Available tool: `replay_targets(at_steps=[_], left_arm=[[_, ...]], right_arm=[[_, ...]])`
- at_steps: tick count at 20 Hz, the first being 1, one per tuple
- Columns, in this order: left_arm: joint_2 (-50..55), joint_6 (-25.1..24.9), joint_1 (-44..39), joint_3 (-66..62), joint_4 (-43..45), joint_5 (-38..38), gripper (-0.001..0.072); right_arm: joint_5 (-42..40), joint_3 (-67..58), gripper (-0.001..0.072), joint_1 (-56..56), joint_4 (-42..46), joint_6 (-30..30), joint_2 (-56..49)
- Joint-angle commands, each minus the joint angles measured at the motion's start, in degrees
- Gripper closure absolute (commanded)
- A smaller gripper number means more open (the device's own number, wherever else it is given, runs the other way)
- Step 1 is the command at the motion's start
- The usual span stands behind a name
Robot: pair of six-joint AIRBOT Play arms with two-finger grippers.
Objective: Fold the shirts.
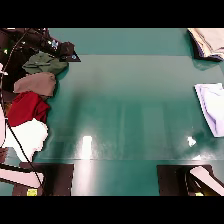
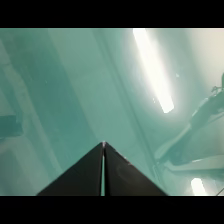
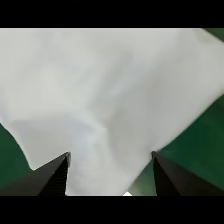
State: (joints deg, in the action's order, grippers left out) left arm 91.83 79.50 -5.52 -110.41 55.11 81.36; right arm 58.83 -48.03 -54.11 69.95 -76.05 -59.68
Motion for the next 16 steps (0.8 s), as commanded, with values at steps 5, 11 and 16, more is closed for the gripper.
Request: replay_targets(at_steps=[5,11,16], left_arm=[[0.0,-0.4,0.0,0.0,0.4,0.1,0.0683],[0.0,-0.4,0.0,0.0,0.2,0.0,0.0683],[0.0,-0.4,0.0,0.0,0.2,-3.3,0.0683]], right_arm=[[10.4,-15.9,0.0168,5.9,-0.7,-3.0,0.1],[15.8,-21.4,0.0694,32.2,-11.7,-3.0,0.1],[15.6,-24.7,0.0692,48.1,-11.3,-3.0,0.1]])
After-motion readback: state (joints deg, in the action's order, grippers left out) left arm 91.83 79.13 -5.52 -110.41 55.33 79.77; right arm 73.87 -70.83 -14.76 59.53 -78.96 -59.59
